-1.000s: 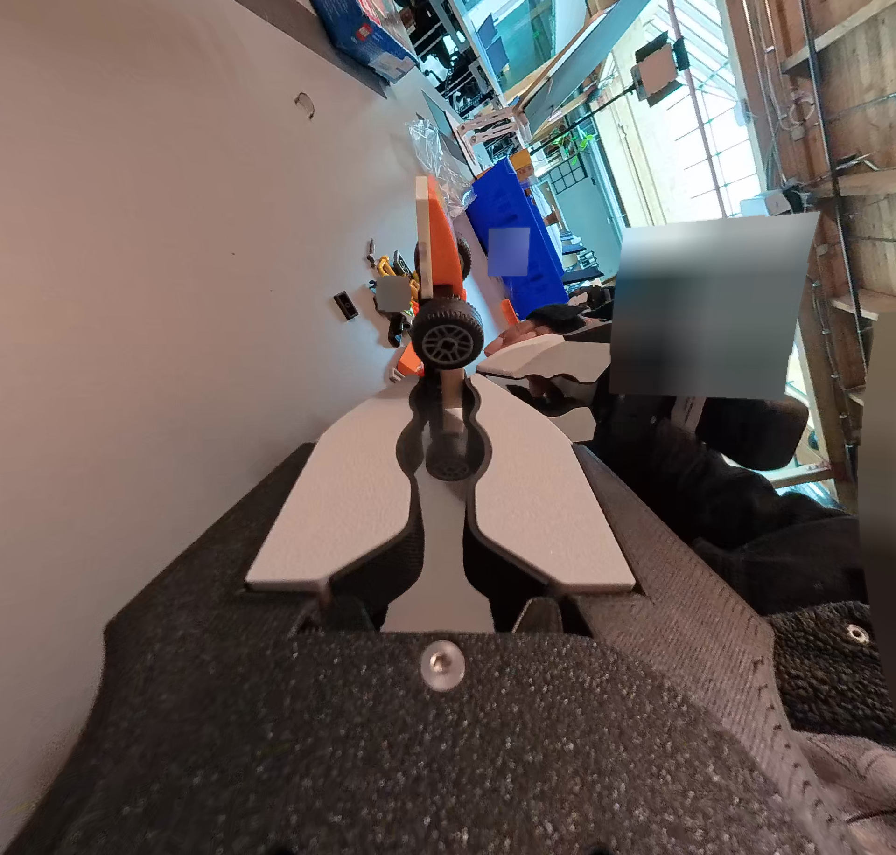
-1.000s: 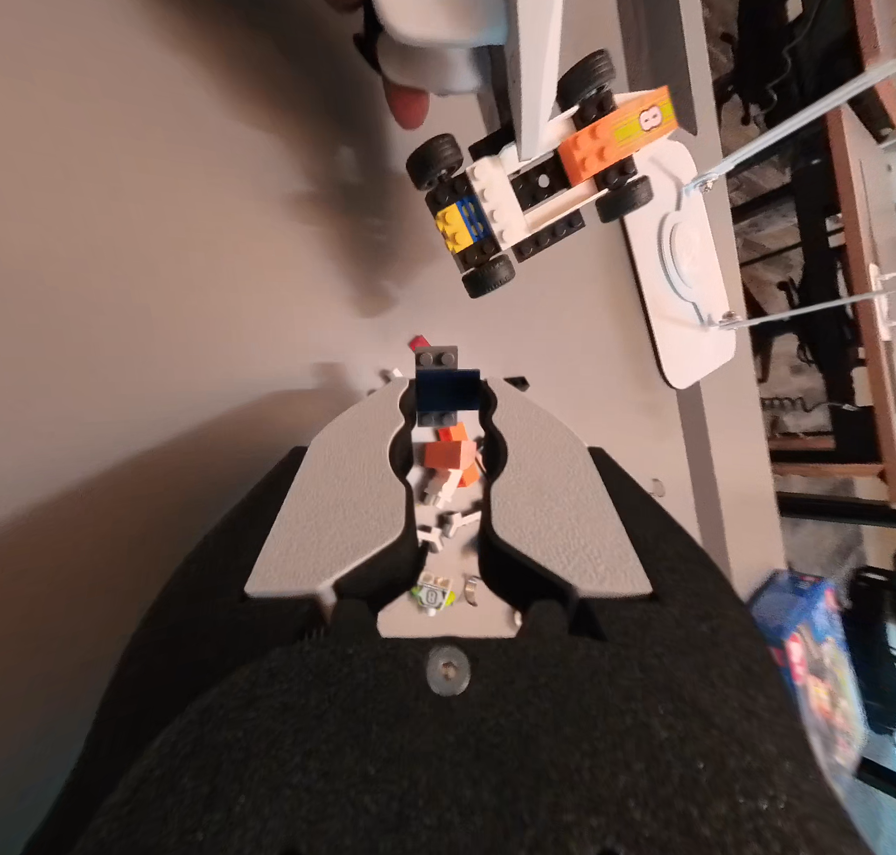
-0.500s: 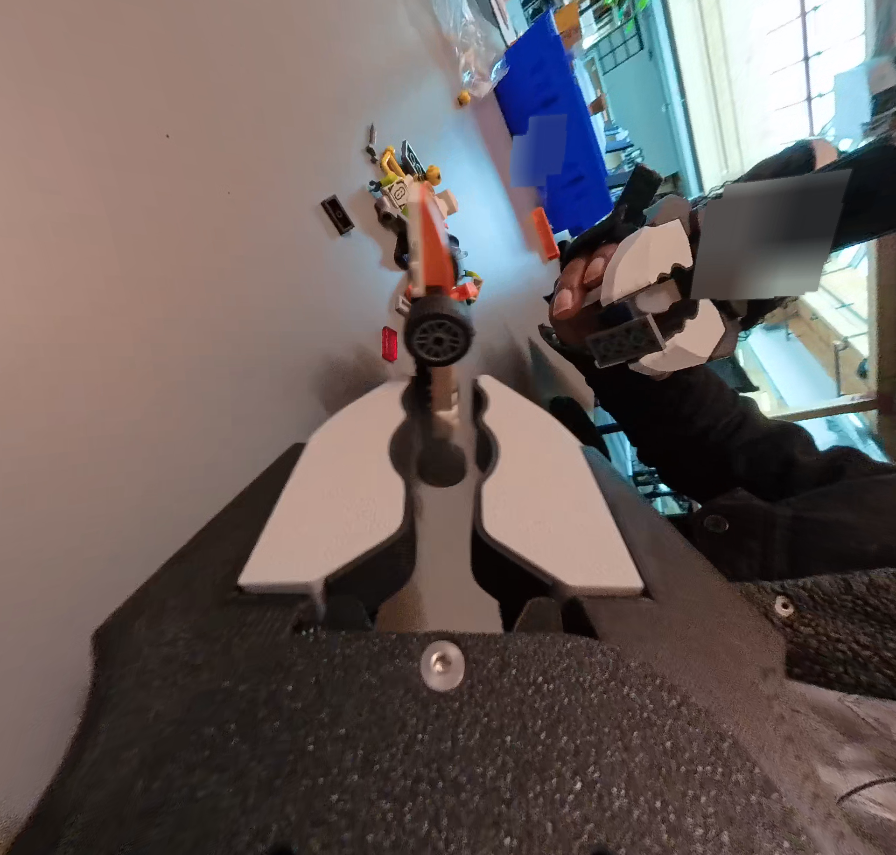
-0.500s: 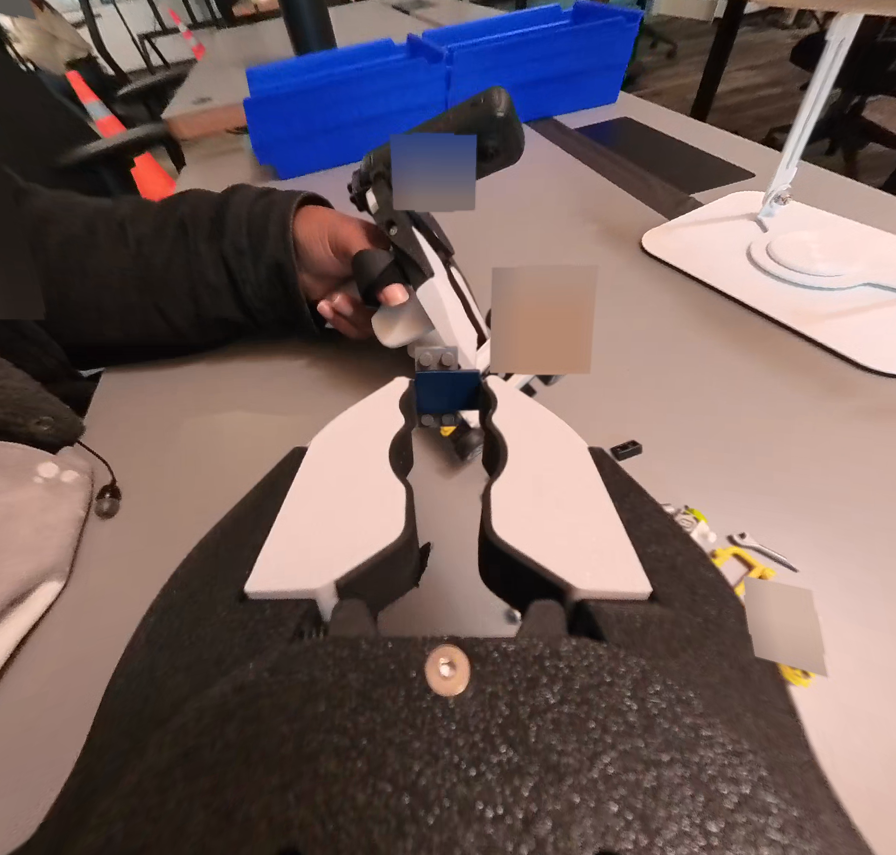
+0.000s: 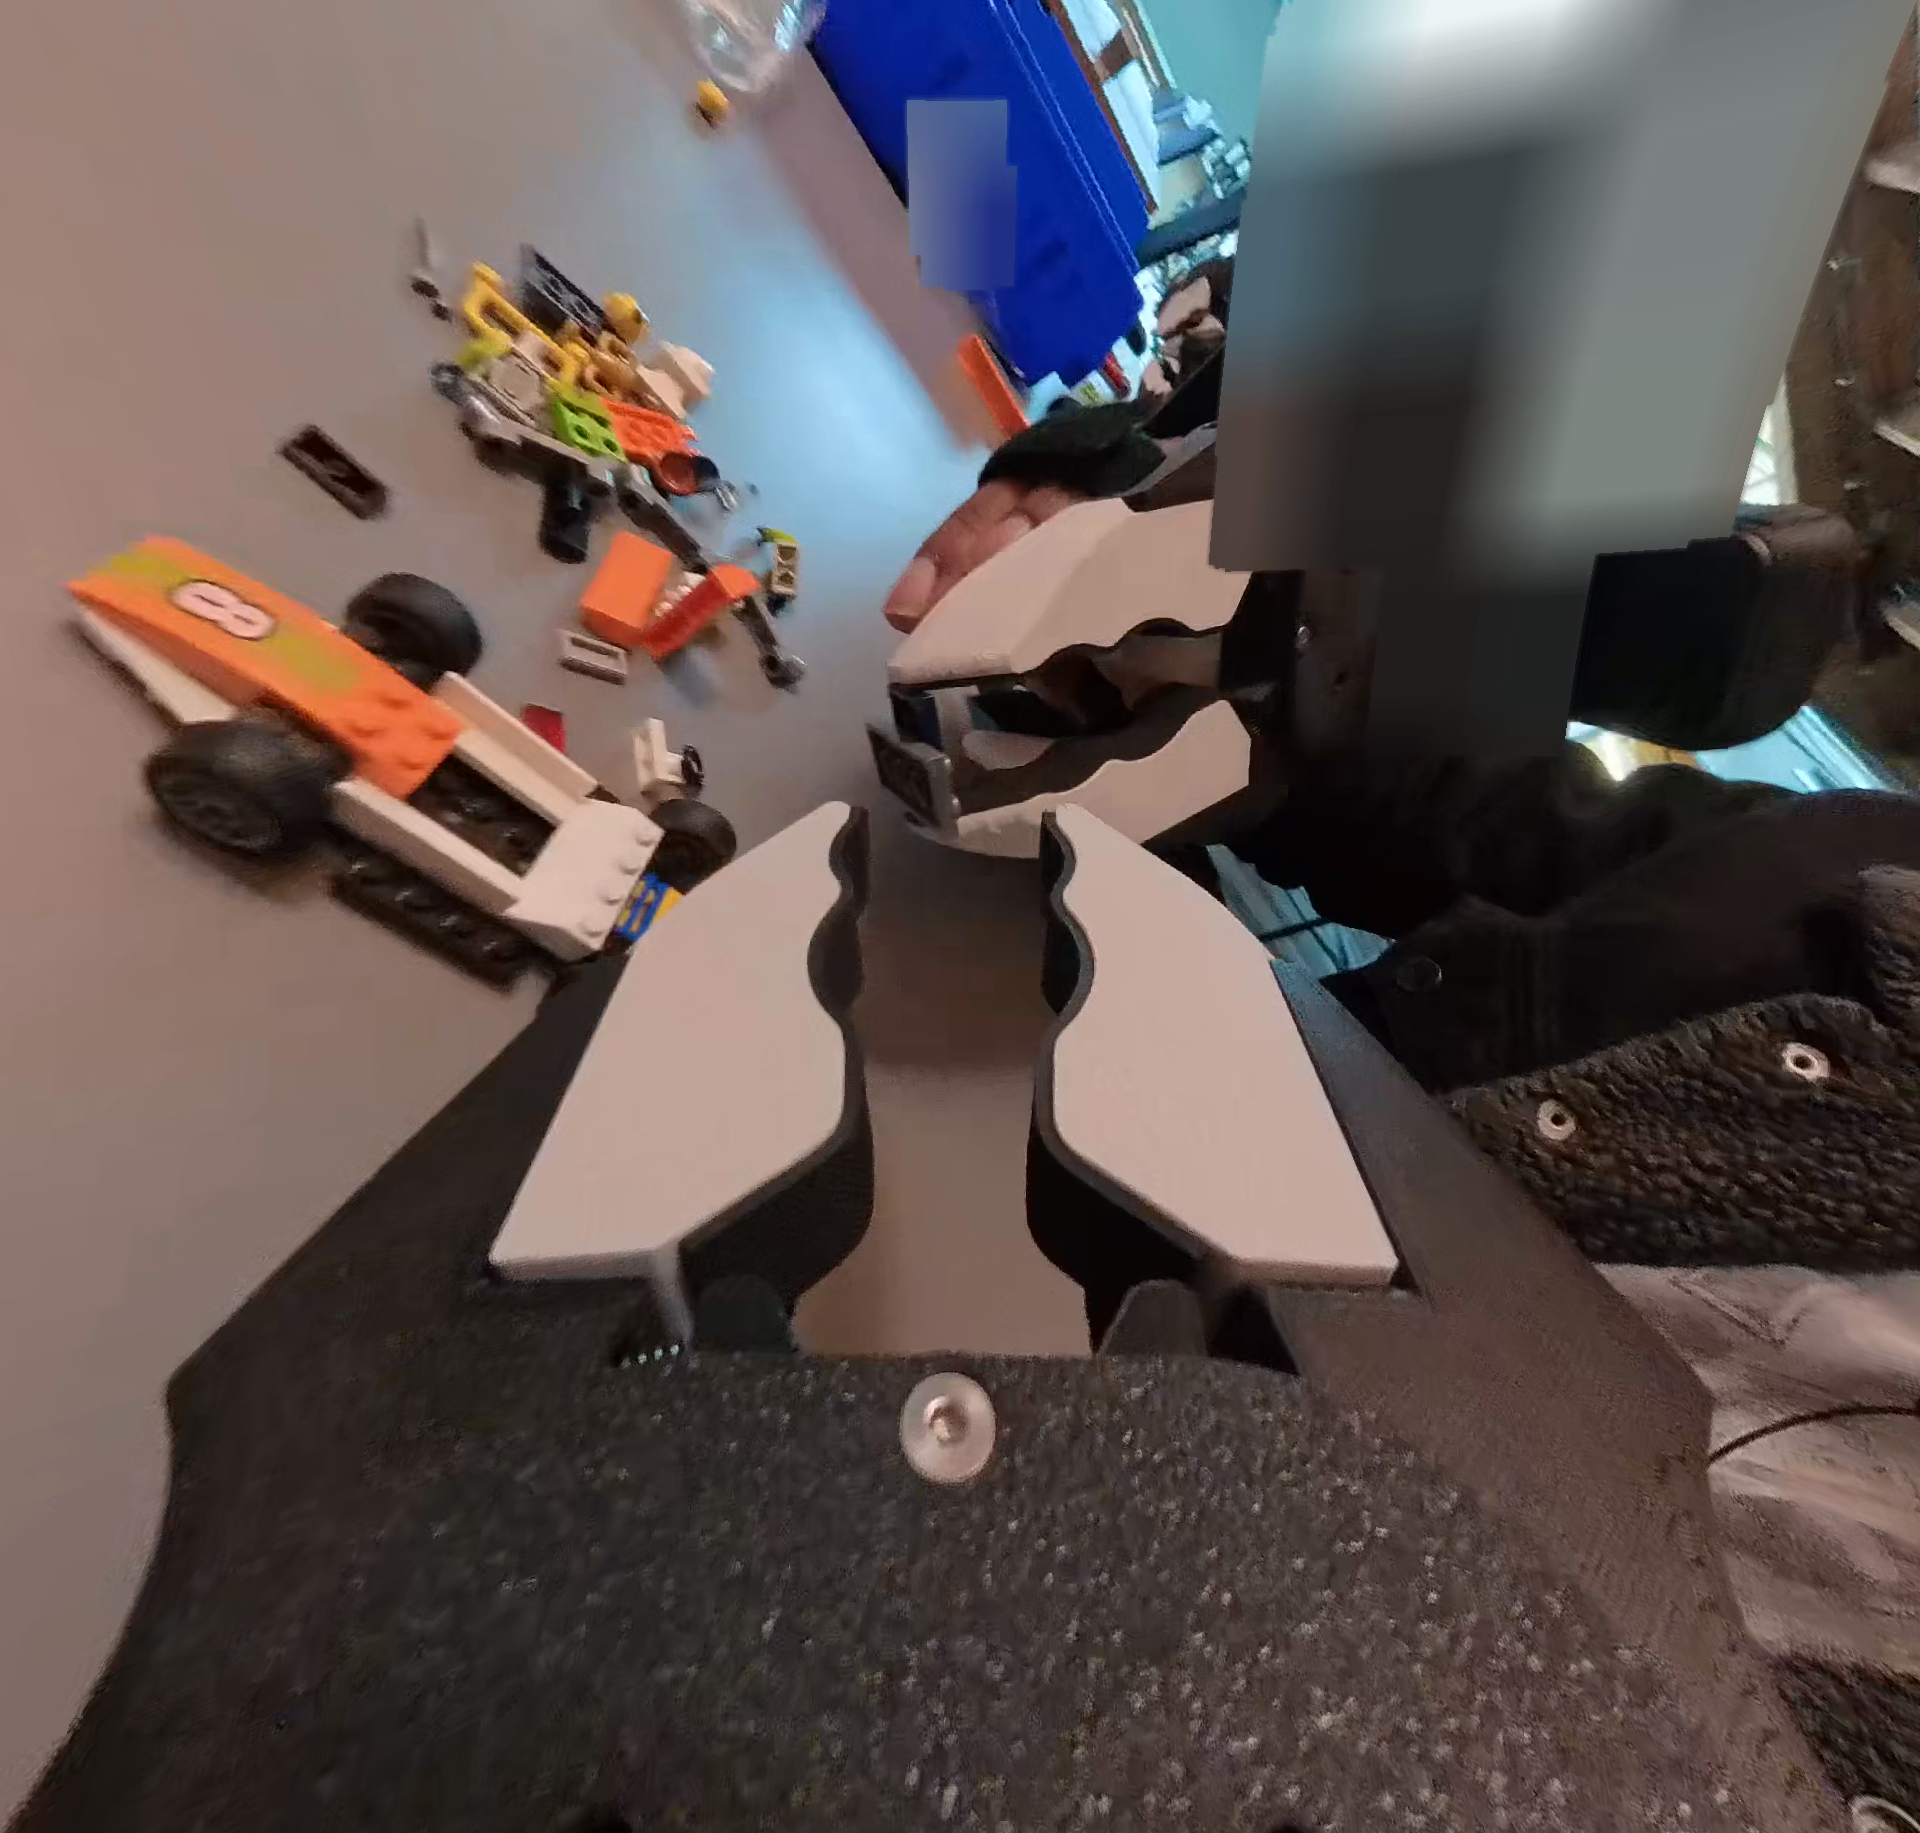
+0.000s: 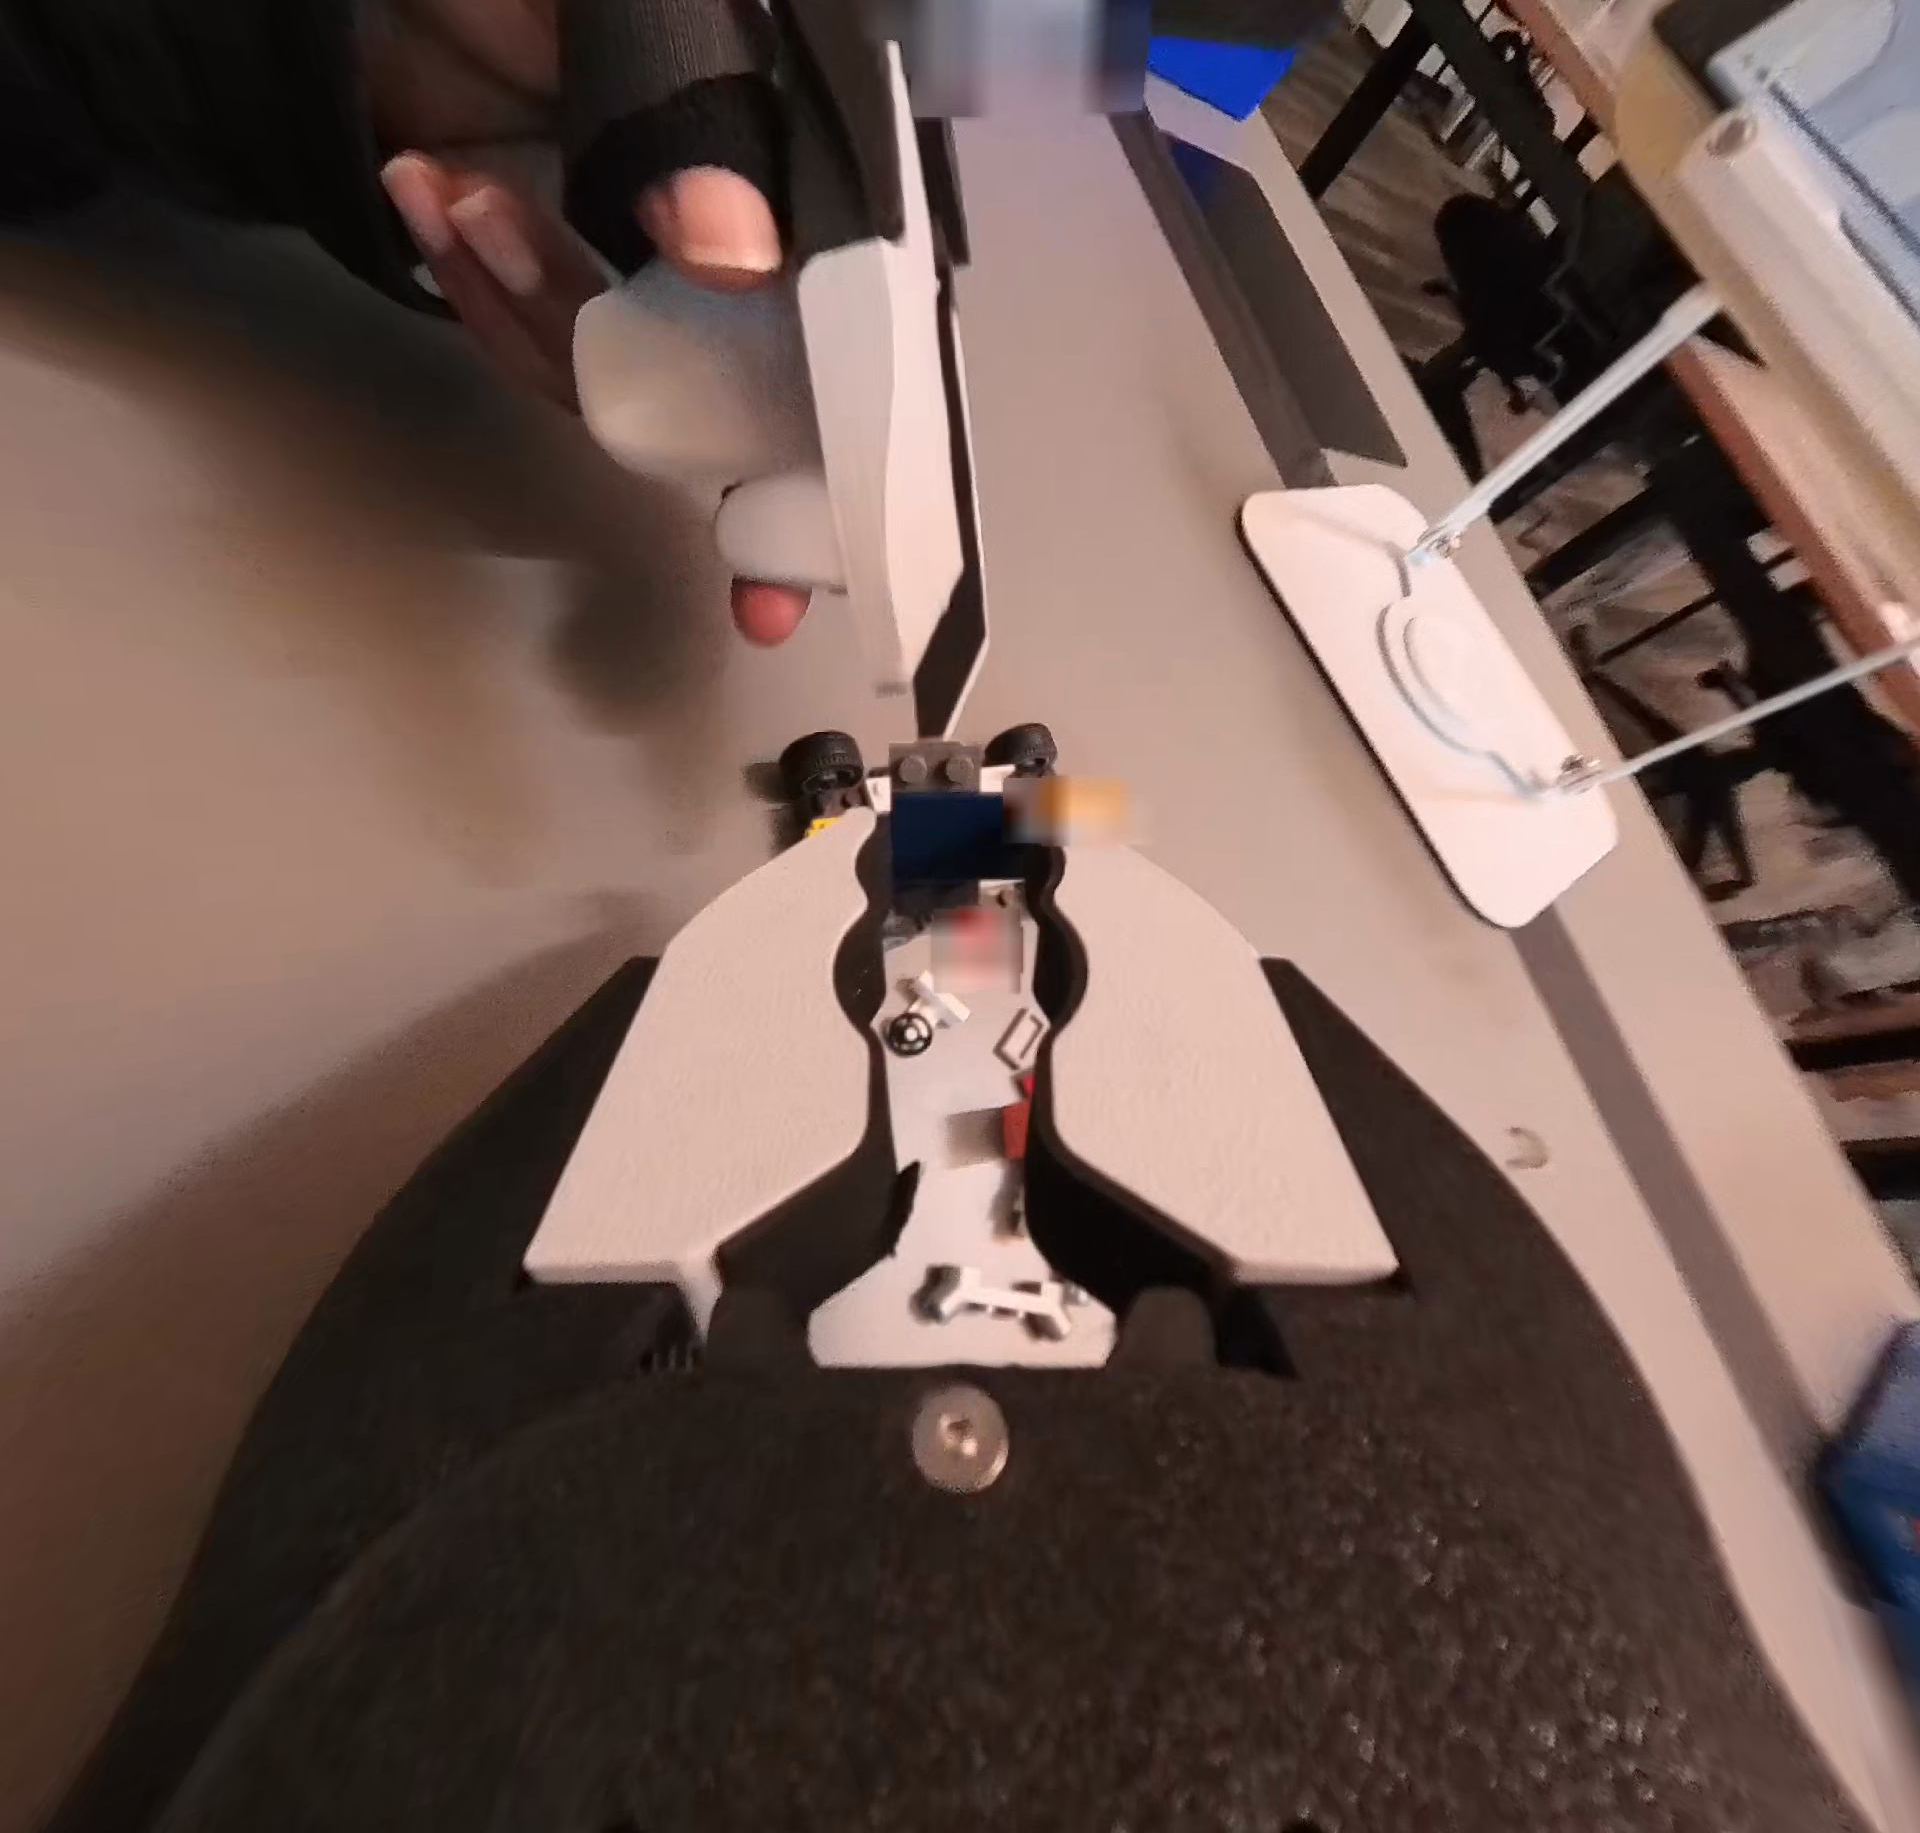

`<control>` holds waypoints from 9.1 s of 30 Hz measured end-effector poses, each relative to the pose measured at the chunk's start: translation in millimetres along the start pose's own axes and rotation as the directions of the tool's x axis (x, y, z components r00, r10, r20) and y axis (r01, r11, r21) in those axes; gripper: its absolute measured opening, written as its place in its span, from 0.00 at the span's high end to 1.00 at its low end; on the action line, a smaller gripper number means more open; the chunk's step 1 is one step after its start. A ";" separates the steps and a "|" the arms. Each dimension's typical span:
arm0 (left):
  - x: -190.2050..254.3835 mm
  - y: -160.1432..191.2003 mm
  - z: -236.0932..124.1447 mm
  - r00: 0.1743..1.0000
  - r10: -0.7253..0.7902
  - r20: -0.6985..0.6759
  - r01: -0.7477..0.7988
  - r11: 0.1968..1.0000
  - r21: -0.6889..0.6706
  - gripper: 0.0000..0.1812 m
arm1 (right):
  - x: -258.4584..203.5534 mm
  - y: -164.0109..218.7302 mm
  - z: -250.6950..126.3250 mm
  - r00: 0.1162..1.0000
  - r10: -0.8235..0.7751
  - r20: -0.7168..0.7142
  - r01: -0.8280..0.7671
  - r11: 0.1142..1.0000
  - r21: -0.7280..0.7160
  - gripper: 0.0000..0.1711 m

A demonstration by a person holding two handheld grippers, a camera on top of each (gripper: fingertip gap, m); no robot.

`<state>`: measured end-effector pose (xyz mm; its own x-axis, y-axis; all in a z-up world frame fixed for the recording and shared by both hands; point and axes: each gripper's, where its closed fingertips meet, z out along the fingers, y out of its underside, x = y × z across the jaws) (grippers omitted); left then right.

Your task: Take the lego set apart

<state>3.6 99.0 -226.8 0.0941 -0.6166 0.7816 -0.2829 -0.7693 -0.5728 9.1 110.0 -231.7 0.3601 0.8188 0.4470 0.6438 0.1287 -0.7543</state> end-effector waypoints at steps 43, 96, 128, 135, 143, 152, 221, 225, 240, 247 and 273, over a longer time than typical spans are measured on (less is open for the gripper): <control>-16.3 8.6 9.0 0.411 0.825 0.388 -0.669 0.562 -0.486 0.97 | -10.3 7.2 -5.0 0.909 -0.340 0.242 0.367 0.927 -0.078 0.98; -11.0 7.5 19.9 0.847 0.482 0.224 -0.468 0.876 -0.115 0.97 | -1.7 18.4 -8.0 0.899 0.257 0.354 -0.233 0.966 -0.108 0.79; -83.3 -15.8 -31.7 0.758 0.337 0.558 -0.351 0.932 -0.086 0.90 | 20.4 39.6 1.0 0.954 0.214 0.212 -0.161 0.957 -0.243 0.83; -83.3 -15.0 -31.1 0.758 0.341 0.556 -0.352 0.932 -0.092 0.90 | -24.1 30.7 35.1 0.942 0.032 0.335 0.072 0.954 -0.292 0.76; -81.6 -18.4 -35.8 0.738 0.361 0.570 -0.374 0.922 -0.099 0.91 | -28.7 40.3 59.0 0.912 0.042 0.409 0.121 0.924 -0.364 0.80; -76.0 -29.0 -44.5 0.745 0.345 0.570 -0.396 0.917 -0.037 0.91 | -4.2 16.8 39.3 0.933 0.116 0.342 -0.034 0.971 -0.236 0.85; 104.8 -8.0 -63.4 0.666 0.581 -0.468 -0.421 0.811 0.407 0.90 | -3.6 -71.8 -64.0 0.770 0.228 0.596 -0.501 0.795 0.343 1.00; 103.8 -13.7 -68.2 0.666 0.590 -0.456 -0.400 0.799 0.450 0.90 | -18.1 -83.5 -68.2 0.809 0.159 0.566 -0.410 0.842 0.349 0.85; 66.6 -44.6 -63.9 0.778 0.624 -0.071 -0.524 0.707 0.475 0.79 | 10.6 -85.4 -49.8 0.892 -0.329 -0.311 0.413 0.872 0.262 0.92; 56.2 -50.1 -73.4 0.837 0.537 -0.106 -0.435 0.769 0.468 0.67 | 26.1 -84.9 -56.8 0.733 -0.436 -0.522 0.580 0.802 0.145 0.93; 28.0 -62.8 -43.2 0.963 0.129 -0.235 0.006 0.867 0.498 0.85 | 36.2 -47.1 -25.2 0.757 -0.420 -0.501 0.530 0.843 0.093 0.88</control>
<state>-17.2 137.3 -158.3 -0.1706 -0.6539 0.7370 0.2308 -0.7537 -0.6153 8.9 119.5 -167.8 0.3399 0.2857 0.8960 0.6706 0.5943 -0.4439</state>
